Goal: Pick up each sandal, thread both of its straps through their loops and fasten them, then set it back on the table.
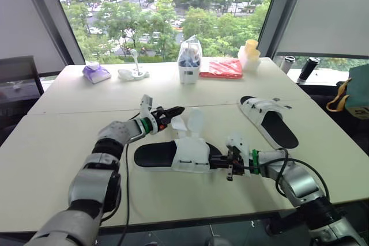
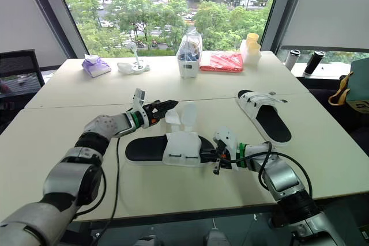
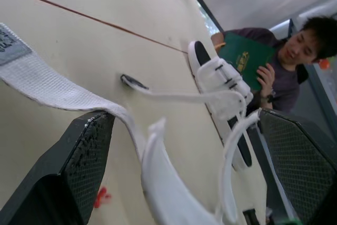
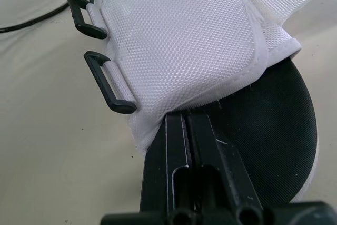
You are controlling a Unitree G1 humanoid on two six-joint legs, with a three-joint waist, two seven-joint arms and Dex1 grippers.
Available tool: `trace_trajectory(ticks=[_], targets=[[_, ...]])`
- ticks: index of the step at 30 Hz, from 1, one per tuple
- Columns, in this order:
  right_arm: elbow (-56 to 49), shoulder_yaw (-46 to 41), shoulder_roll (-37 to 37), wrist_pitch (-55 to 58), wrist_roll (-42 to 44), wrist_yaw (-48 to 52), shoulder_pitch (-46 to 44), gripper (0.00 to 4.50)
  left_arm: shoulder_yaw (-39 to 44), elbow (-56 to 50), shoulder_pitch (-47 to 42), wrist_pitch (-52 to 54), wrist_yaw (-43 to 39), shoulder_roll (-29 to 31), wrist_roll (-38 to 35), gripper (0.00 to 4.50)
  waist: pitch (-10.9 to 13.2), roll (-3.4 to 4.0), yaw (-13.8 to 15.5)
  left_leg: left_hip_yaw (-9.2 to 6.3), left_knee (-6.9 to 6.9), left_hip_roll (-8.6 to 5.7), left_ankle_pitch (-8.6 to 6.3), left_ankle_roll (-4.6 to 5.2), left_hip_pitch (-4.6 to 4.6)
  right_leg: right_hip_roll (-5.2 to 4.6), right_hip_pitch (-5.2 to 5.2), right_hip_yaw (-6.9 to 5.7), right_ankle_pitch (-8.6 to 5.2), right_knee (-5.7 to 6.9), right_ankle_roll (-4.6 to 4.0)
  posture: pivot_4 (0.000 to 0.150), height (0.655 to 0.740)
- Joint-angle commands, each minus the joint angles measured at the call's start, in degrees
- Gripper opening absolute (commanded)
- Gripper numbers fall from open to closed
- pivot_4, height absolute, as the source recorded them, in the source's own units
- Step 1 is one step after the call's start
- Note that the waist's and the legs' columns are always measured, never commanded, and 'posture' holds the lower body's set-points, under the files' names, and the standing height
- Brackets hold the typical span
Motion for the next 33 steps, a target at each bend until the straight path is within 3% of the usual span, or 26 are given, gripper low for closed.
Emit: trace_trajectory(ticks=[1,3,6,13,17,20,24,26,28,31,33], targets=[[2.01,2.26,1.19,0.23,-2.24,-0.08,-0.26,0.04,3.54,5.29,-4.06,-5.86,-0.76,-1.31,3.72,4.50,0.01,-0.01,-0.13,0.00,-0.01,0.00,0.00,0.00,0.00,0.00,-0.01,0.00,0.01,0.00,0.02,0.150,0.7400],[2.36,2.18,1.54,-0.04,-2.73,-0.38,-0.53,0.04,4.71,7.17,-5.15,-7.56,-1.89,-2.07,5.61,4.50,0.01,-0.02,-0.20,-0.01,-0.06,0.01,0.00,0.00,0.00,0.00,-0.04,0.00,0.05,0.02,0.07,0.150,0.7400],[2.55,1.86,1.99,-0.18,-3.16,-0.80,-0.69,0.00,7.09,8.72,-6.06,-11.53,-0.55,-3.12,7.92,3.66,0.01,-0.02,-0.17,-0.02,-0.06,0.03,0.00,-0.01,0.03,0.02,-0.05,0.00,0.05,0.06,0.08,0.150,0.7400],[2.32,1.57,2.13,-0.31,-3.77,-1.17,0.13,0.00,12.09,9.49,-6.77,-13.49,-0.21,-3.72,10.75,0.08,0.01,-0.02,-0.19,-0.03,-0.04,0.03,0.03,-0.05,0.04,0.02,-0.04,0.00,0.10,0.06,0.11,0.150,0.7400],[2.57,1.64,2.03,-0.59,-4.01,-1.16,0.27,0.00,12.05,8.55,-7.57,-15.39,-2.33,-2.95,13.76,0.02,0.01,-0.03,-0.17,-0.03,-0.04,0.03,0.03,-0.05,0.02,0.02,-0.04,0.00,0.10,0.04,0.12,0.150,0.7400],[2.93,1.68,1.58,-1.04,-4.43,-1.00,0.42,0.00,6.82,6.00,-7.79,-23.01,-8.48,-2.08,20.78,0.02,0.01,-0.03,-0.18,-0.02,-0.04,0.03,0.03,-0.05,0.02,0.02,-0.04,0.00,0.11,0.04,0.12,0.150,0.7400],[3.40,1.51,0.38,-1.69,-4.75,-0.01,1.34,0.00,-7.66,-9.13,-1.24,-44.74,-22.29,-0.65,33.88,0.02,0.01,-0.01,0.00,-0.03,-0.07,0.04,0.12,-0.24,-0.01,0.02,-0.04,-0.01,0.12,0.03,0.10,0.150,0.7400],[3.57,1.41,0.11,-1.69,-4.61,0.42,1.61,0.00,-13.07,-17.55,4.10,-55.56,-25.46,1.20,38.70,0.02,0.01,-0.02,0.16,0.03,-0.19,0.05,0.20,-0.40,0.02,-0.04,-0.03,0.04,0.13,-0.03,0.05,0.150,0.7400],[3.91,1.40,0.03,-1.67,-4.46,0.84,1.89,0.00,-17.40,-24.46,9.56,-73.72,-24.65,4.37,44.95,0.02,-0.03,0.04,0.06,0.05,-0.21,0.06,0.21,-0.41,0.00,-0.05,-0.03,0.04,0.13,-0.10,0.02,0.150,0.7400],[4.77,1.68,0.06,-2.18,-4.86,1.20,1.96,0.00,-19.90,-26.39,12.65,-99.27,-16.15,9.07,57.27,0.02,-0.03,0.03,0.45,0.05,-0.26,0.06,0.20,-0.42,-0.02,-0.07,-0.08,0.05,0.20,-0.12,-0.21,0.150,0.7400],[5.34,1.71,0.17,-2.43,-5.01,1.33,1.77,0.00,-19.05,-25.88,12.71,-111.82,-7.80,12.05,70.77,0.02,-0.02,0.00,0.81,0.03,-0.21,0.06,0.20,-0.42,-0.06,-0.08,-0.09,0.05,0.10,-0.13,-0.28,0.150,0.7400]])
